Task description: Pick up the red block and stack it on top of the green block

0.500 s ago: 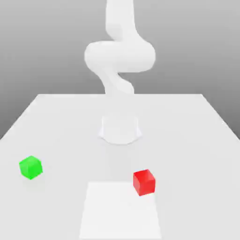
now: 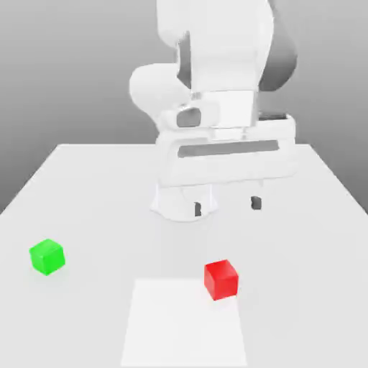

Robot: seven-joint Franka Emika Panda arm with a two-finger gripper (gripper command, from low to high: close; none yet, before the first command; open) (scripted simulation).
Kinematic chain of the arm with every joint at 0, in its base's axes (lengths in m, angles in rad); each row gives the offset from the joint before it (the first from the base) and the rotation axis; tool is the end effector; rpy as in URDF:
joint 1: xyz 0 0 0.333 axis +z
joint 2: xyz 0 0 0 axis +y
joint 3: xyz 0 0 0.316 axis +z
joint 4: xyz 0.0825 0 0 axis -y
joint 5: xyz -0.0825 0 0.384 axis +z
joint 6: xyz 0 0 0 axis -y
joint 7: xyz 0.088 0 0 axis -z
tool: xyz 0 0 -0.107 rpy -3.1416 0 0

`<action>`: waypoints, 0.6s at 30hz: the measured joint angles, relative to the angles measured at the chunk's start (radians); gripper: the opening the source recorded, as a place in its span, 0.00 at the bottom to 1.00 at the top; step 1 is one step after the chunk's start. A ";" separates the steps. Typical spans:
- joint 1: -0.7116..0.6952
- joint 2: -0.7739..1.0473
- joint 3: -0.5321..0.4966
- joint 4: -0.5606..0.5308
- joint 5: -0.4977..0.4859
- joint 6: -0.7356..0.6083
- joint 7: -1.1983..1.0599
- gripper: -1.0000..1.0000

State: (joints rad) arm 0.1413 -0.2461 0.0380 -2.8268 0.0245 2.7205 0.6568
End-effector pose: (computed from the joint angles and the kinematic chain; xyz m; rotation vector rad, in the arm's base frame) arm 0.3734 0.0659 0.2845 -2.9812 0.7607 -0.1953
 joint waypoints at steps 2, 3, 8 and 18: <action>0.015 0.107 0.008 -0.056 -0.006 0.078 -0.011 0.50; 0.018 0.170 0.011 -0.069 -0.014 0.126 -0.010 0.50; 0.038 0.377 -0.012 -0.061 -0.052 0.298 0.012 0.50; 0.044 0.404 -0.018 -0.057 -0.058 0.321 0.017 0.00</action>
State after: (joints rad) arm 0.1849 0.1579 0.0202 -2.8842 -0.0333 3.0419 0.6737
